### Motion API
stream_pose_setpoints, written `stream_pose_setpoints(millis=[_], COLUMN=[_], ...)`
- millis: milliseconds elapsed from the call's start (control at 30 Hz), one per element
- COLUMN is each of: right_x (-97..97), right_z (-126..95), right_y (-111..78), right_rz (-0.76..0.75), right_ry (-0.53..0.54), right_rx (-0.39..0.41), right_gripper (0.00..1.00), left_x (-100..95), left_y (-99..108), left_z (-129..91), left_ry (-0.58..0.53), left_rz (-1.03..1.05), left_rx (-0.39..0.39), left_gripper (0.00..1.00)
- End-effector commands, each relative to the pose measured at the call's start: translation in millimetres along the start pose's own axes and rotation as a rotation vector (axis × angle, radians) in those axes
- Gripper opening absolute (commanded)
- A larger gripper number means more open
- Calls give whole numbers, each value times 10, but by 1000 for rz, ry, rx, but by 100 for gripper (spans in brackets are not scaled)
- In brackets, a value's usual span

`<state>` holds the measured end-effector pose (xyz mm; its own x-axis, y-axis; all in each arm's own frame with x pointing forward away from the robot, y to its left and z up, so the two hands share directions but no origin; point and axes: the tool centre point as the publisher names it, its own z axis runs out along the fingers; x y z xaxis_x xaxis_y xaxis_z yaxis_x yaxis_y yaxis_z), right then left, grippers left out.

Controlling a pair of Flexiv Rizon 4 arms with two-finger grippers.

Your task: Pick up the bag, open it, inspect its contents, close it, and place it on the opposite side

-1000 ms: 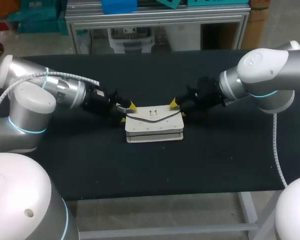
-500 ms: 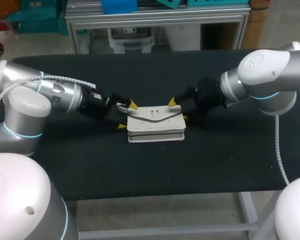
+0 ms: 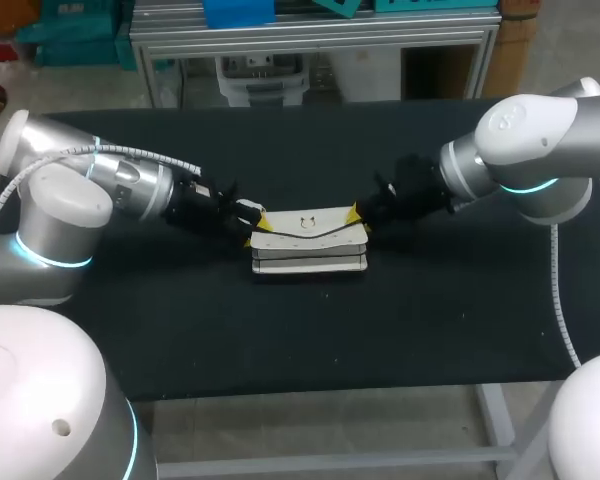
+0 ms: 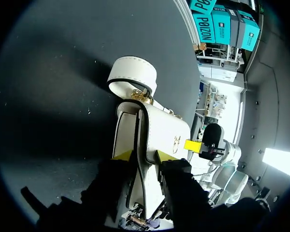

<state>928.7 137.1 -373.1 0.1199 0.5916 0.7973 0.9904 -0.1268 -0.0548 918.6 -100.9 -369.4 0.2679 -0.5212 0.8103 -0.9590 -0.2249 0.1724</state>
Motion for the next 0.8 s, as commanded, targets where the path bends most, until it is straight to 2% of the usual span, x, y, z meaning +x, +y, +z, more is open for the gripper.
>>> stream_pose_setpoints(millis=[33, 67, 100, 133, 167, 600, 800], right_x=[39, 34, 29, 23, 18, 17, 18], right_z=[88, 85, 81, 75, 64, -133, -186], right_y=[5, 8, 11, 11, 13, -6, -15], right_rz=[-2, -4, -4, -3, -3, 2, 2], right_ry=[-3, -1, -1, -2, -3, -32, -63], right_rx=[6, 10, 11, 12, 13, -6, 2], right_gripper=[0, 0, 37, 97, 100, 100, 100], left_x=[39, 29, 19, 8, 0, -48, 38], left_y=[15, 18, 19, 20, 19, 57, 129], left_z=[65, 61, 52, 33, 14, -154, -239], left_ry=[-22, -29, -32, -33, -37, -103, -109], left_rz=[-4, -6, -8, -10, -13, -29, -3], left_rx=[-5, -2, 1, 3, 7, 63, 84], left_gripper=[0, 35, 82, 100, 100, 100, 100])
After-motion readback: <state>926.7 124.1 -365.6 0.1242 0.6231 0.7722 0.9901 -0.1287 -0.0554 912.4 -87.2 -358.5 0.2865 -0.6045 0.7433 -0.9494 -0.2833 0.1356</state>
